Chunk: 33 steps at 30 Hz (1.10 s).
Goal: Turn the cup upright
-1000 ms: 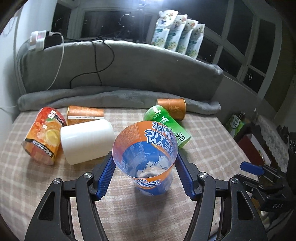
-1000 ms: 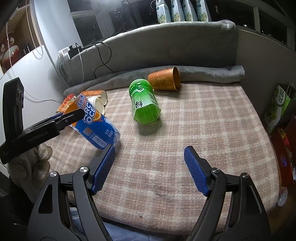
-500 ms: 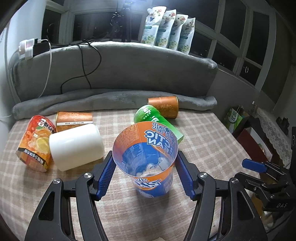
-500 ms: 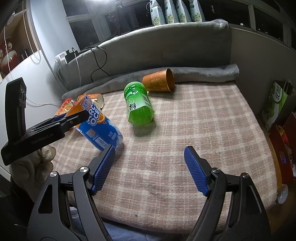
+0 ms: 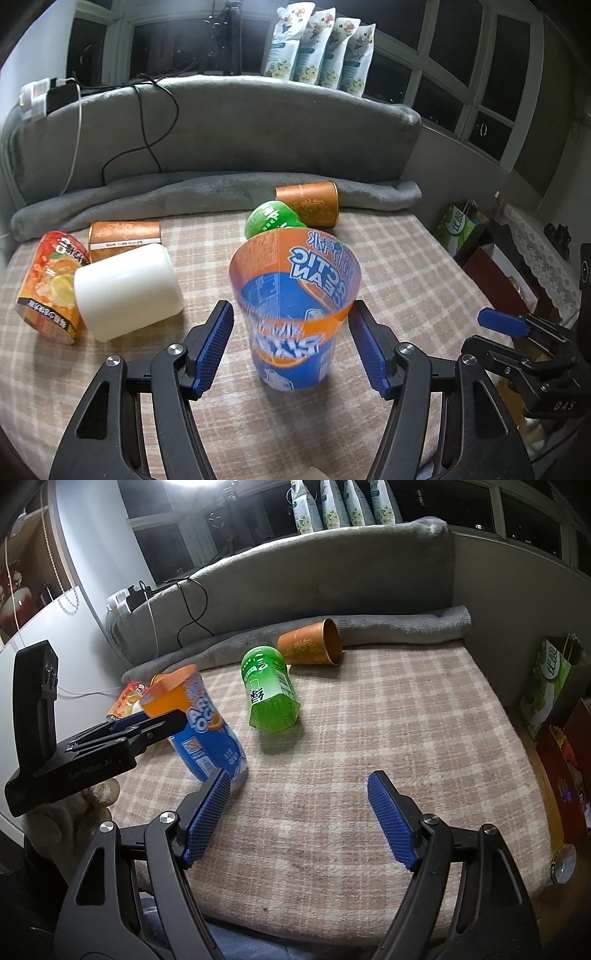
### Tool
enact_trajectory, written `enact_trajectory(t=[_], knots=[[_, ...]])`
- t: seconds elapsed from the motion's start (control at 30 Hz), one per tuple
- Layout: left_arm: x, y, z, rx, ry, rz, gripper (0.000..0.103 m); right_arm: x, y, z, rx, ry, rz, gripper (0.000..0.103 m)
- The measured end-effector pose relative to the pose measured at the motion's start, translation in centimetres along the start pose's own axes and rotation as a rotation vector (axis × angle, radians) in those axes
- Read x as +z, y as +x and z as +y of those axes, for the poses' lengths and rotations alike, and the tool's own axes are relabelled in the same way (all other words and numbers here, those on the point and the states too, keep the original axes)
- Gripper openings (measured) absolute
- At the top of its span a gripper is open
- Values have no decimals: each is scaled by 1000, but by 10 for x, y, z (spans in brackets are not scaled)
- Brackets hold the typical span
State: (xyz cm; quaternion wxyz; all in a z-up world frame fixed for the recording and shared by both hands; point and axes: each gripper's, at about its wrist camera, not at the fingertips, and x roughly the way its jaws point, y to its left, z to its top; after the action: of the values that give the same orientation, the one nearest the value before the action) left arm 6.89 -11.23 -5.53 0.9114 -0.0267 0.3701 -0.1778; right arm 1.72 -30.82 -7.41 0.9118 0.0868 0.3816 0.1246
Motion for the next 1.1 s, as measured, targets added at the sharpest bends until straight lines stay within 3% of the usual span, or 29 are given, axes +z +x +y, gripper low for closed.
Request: enact_trajectory(t=[0.3,0.53,0.8,0.9,0.97,1.1], knots=[[-2,-8,-1,-14,4,-2,71,5,-1,6,12,-7,-30,80],[-8,-24,7,0,-6,-25,72,12,-12,20,-11,-36,-113,80],[-12,-61,18,106,-8,-164,72,17,-21,37,-78,-77,-212,89],[-14,-76,21,161,-4,-235,76,18,-25,41,-102,-89,-243,90],[-15,-85,23,195,-4,-278,78,18,-27,43,-111,-92,-264,97],[-16,-98,28,232,-15,-335,81,18,-31,45,-131,-97,-297,101]])
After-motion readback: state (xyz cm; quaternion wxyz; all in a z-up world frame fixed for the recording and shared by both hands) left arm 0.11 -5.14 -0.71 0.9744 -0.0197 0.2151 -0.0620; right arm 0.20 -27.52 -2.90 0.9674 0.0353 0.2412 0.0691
